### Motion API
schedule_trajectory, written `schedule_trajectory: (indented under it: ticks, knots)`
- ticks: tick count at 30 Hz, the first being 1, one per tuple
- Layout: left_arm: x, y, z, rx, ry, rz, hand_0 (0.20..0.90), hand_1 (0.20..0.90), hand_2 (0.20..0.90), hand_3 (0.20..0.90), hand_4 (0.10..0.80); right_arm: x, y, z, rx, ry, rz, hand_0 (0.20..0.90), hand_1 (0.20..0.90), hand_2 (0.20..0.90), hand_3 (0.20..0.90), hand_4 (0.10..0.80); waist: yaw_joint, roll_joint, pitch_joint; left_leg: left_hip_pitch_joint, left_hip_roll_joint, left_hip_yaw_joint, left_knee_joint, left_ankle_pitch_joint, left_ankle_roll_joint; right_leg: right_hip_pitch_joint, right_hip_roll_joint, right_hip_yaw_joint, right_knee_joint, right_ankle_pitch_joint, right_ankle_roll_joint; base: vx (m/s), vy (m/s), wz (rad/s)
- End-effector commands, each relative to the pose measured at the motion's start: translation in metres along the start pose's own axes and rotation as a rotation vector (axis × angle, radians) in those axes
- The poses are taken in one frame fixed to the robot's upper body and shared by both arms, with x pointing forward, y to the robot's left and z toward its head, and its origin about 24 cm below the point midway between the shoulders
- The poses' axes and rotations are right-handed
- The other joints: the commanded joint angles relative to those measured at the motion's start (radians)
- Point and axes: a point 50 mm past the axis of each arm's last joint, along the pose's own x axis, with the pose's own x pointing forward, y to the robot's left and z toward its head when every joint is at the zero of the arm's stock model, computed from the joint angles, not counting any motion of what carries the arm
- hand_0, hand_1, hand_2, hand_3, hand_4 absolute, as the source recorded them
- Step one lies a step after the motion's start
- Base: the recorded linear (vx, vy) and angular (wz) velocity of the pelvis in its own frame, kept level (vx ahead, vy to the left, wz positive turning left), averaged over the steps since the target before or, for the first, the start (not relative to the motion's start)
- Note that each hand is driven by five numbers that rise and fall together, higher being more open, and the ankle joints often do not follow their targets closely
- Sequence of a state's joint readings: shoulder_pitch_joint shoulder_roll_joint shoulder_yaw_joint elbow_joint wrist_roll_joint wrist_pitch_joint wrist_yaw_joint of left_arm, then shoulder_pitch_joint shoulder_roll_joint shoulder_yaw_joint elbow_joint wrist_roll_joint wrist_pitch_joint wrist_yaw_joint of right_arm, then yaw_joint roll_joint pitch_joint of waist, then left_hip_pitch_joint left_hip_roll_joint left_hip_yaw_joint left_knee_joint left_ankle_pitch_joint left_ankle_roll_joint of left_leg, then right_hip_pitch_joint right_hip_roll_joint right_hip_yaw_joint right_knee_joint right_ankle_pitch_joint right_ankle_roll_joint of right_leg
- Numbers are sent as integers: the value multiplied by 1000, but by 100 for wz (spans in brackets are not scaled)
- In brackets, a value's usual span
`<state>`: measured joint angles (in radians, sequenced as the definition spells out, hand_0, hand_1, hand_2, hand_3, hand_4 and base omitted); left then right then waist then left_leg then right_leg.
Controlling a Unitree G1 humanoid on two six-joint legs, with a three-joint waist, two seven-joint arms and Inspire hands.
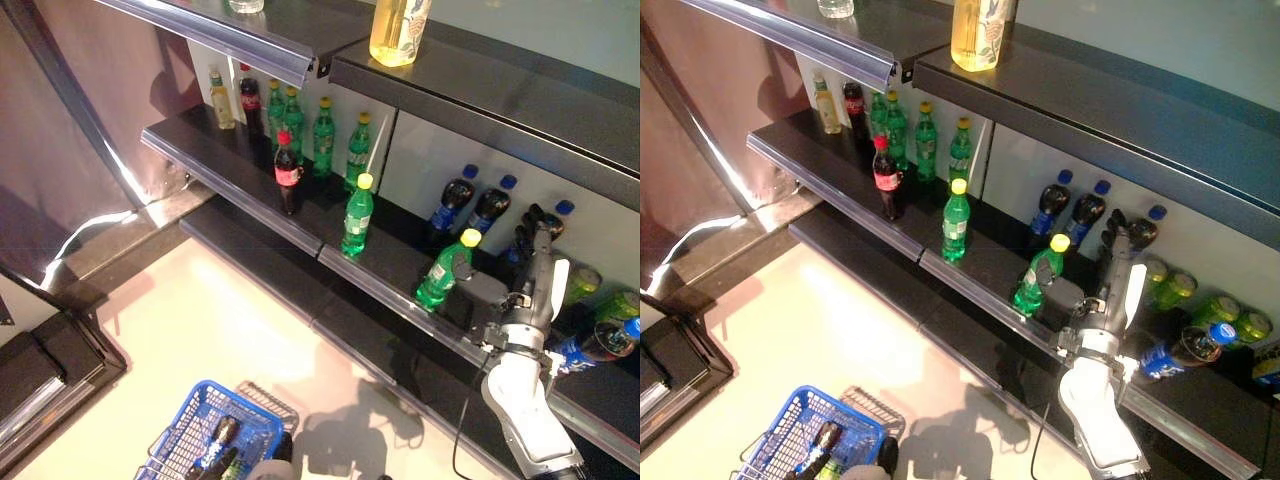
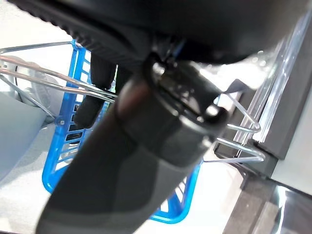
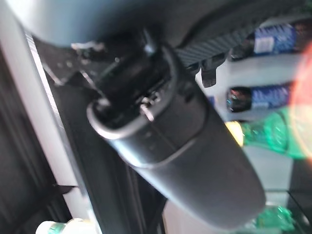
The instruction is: Pick up the drink and place into the basket.
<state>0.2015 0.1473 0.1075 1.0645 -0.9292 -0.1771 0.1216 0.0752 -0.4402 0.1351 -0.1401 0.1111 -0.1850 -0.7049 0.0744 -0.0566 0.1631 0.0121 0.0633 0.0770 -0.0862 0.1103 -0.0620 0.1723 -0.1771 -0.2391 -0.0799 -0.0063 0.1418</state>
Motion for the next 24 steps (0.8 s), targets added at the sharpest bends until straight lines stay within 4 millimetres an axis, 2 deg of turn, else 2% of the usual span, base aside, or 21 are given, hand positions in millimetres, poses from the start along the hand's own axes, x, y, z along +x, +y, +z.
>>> schedule_trajectory:
  ticks: [1, 11, 16, 21, 24]
  knots:
    - [-2, -36, 7, 35, -80, -169, 300, 300, 300, 200, 100, 15, -14, 59, 112, -312, -74, 900, 900, 900, 900, 800, 3, 30, -50, 41, 48, 6, 55, -82, -1, -50, -54, -6, 120, 1, 18, 0, 0, 0]
    - [-3, -34, 4, 57, -69, -164, 300, 300, 300, 200, 100, 9, -3, 31, 117, -145, -29, 900, 900, 900, 900, 800, -3, 43, -13, 9, 46, -10, 109, -87, -4, -95, -55, -3, 175, -11, 2, 0, 0, 0]
    - [-3, -53, 10, 53, -88, -218, 300, 300, 300, 200, 100, 18, 6, 27, 166, -135, -66, 900, 900, 900, 900, 800, 2, 61, 58, -69, 35, -37, 186, -88, -4, -166, -62, -1, 241, -20, -17, -57, 16, 2]
    - [-5, -82, 21, 36, -128, -298, 300, 300, 300, 200, 100, 38, 18, 38, 218, -182, -91, 900, 900, 900, 900, 800, 8, 79, 163, -156, 16, -69, 260, -88, -4, -248, -71, 3, 317, -34, -37, -116, 25, 5]
    - [-6, -91, 26, 25, -142, -331, 300, 300, 300, 200, 100, 47, 22, 46, 235, -212, -94, 900, 900, 900, 900, 800, 13, 83, 204, -199, 6, -80, 300, -91, -2, -289, -77, 6, 358, -39, -44, -76, 35, -2]
